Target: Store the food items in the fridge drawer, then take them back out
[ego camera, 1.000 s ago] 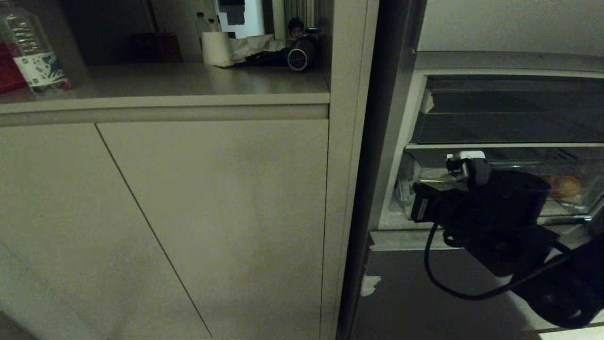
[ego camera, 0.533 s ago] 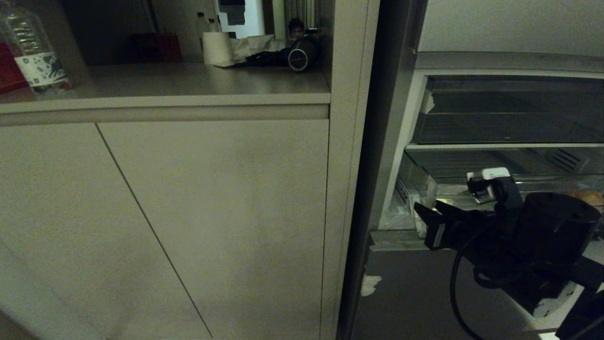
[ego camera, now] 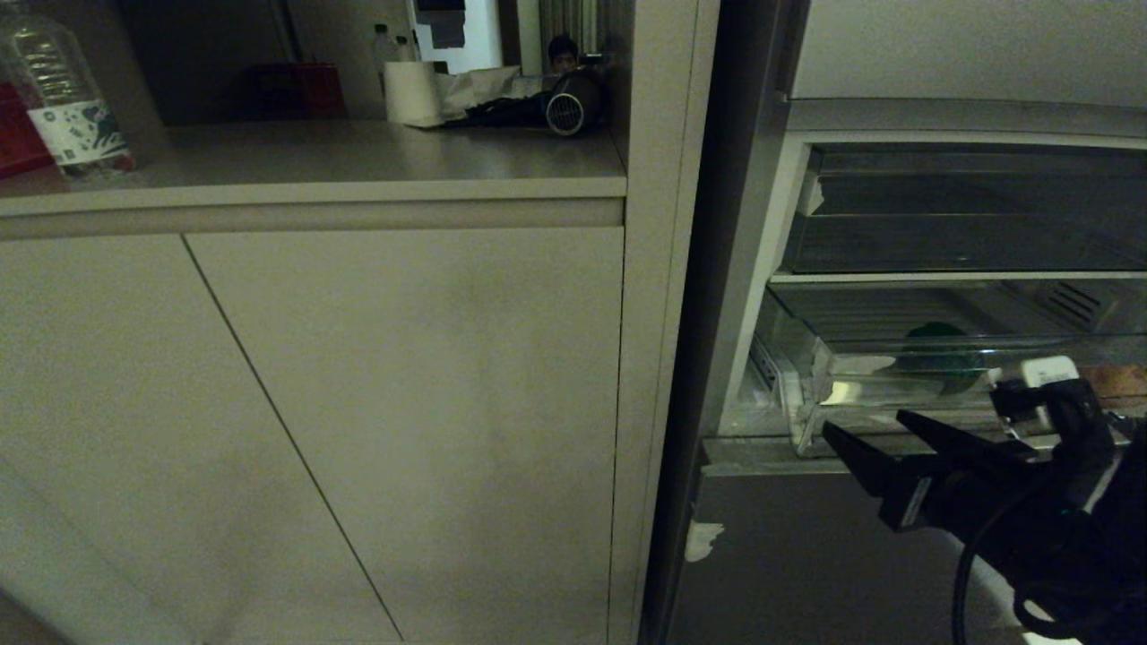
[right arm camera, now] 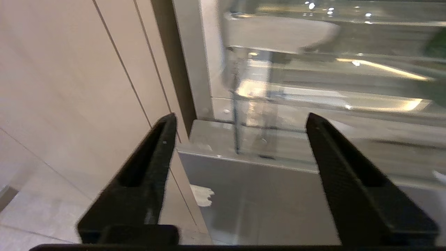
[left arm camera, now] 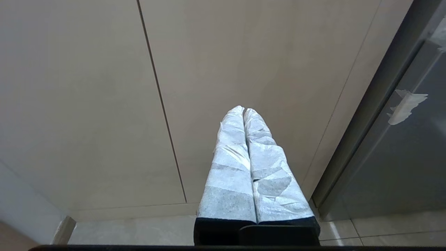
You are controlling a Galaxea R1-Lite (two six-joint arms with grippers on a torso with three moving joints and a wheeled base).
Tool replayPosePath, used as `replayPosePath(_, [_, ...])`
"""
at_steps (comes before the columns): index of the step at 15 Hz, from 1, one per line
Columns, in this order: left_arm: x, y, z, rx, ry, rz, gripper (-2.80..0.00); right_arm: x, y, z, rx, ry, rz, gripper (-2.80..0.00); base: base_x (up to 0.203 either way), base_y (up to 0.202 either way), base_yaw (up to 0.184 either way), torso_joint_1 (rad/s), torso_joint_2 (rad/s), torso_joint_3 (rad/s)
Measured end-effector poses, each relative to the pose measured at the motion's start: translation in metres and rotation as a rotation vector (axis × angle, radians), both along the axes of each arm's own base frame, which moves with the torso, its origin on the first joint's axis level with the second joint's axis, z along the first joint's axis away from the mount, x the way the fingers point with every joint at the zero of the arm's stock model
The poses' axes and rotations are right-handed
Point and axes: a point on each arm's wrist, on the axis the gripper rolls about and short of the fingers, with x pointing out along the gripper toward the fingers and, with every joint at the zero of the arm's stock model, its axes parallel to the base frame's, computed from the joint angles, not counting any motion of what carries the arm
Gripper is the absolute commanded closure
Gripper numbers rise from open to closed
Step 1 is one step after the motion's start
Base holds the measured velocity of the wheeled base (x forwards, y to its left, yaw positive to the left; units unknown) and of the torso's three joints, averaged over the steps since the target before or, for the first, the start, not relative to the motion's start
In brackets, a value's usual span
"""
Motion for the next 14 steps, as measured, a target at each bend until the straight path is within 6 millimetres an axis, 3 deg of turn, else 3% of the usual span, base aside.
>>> replayPosePath(4, [0.0, 0.0, 0.0, 0.0, 0.0, 0.0, 0.0, -0.007, -0.012, 0.026, 0.015, -0.033, -0.046, -2.8, 0.0, 0.0, 0.0, 0.0, 0.0, 0.0])
replayPosePath(10, [0.0, 0.0, 0.0, 0.0, 0.0, 0.0, 0.0, 0.024, -0.041, 0.085, -0.024, 0.072, -0.227, -2.8, 0.0, 0.0, 0.0, 0.0, 0.0, 0.0])
replayPosePath(14, [0.0, 0.0, 0.0, 0.0, 0.0, 0.0, 0.0, 0.058, -0.058, 0.084, -0.04, 0.156, -0.294, -2.8, 0.0, 0.0, 0.0, 0.0, 0.0, 0.0])
